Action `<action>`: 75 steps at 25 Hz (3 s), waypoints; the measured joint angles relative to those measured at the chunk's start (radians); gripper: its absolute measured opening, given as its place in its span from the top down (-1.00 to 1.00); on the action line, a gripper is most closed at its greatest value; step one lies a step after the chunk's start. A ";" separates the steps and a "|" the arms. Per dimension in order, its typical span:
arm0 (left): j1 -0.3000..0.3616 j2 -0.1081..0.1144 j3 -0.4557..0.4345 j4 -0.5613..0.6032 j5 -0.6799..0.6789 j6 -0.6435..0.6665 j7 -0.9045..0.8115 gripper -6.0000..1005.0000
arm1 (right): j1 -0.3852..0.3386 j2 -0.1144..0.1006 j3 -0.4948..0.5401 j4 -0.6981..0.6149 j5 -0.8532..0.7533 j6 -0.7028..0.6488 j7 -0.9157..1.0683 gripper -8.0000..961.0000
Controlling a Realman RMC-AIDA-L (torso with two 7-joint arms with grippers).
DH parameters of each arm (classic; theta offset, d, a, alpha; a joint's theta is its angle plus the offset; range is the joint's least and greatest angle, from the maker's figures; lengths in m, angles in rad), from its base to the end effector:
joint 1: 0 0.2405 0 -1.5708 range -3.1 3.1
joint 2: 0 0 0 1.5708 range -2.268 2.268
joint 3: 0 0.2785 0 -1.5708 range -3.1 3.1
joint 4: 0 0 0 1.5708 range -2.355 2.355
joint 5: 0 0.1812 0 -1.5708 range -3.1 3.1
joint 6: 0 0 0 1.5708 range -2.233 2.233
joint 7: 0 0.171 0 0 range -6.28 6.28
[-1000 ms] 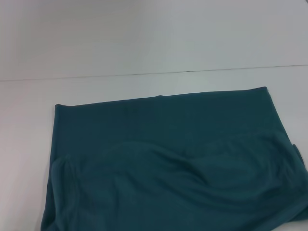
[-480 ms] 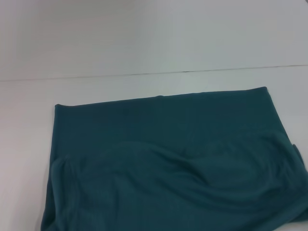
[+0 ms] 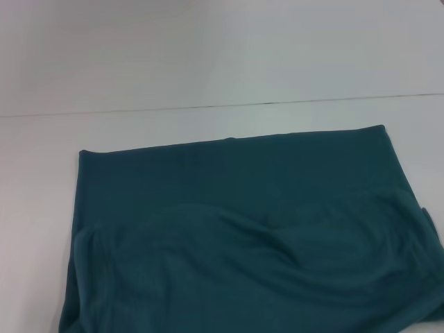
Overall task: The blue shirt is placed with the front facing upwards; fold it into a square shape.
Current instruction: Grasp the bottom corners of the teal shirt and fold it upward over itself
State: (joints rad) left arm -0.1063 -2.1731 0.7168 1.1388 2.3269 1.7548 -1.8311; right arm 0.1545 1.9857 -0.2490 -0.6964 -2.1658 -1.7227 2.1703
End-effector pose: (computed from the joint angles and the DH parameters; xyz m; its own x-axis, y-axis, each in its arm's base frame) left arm -0.3416 0.1872 -0.0238 0.5448 0.8079 0.2248 0.8375 -0.5377 -0.0976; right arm 0.3893 0.2047 0.0480 -0.1805 -0.7623 -0.6216 -0.9692 0.0300 0.2446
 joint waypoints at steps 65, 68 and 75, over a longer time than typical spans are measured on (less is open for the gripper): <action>-0.116 0.023 -0.085 -0.046 -0.079 0.090 -0.086 0.97 | 0.031 -0.016 0.041 0.008 0.056 -0.038 0.006 0.98; -0.141 0.050 -0.096 -0.109 -0.074 0.093 -0.122 0.97 | 0.040 -0.016 0.064 0.008 0.060 -0.042 0.008 0.98; -0.205 0.095 -0.099 -0.147 -0.075 0.098 -0.215 0.98 | 0.067 -0.015 0.096 0.009 0.070 -0.052 0.024 0.98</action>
State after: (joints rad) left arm -0.3110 -2.0778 0.6180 0.9922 2.2522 1.8526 -2.0466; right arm 0.2215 1.9702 -0.1526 -0.6873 -2.0958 -1.7745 2.1938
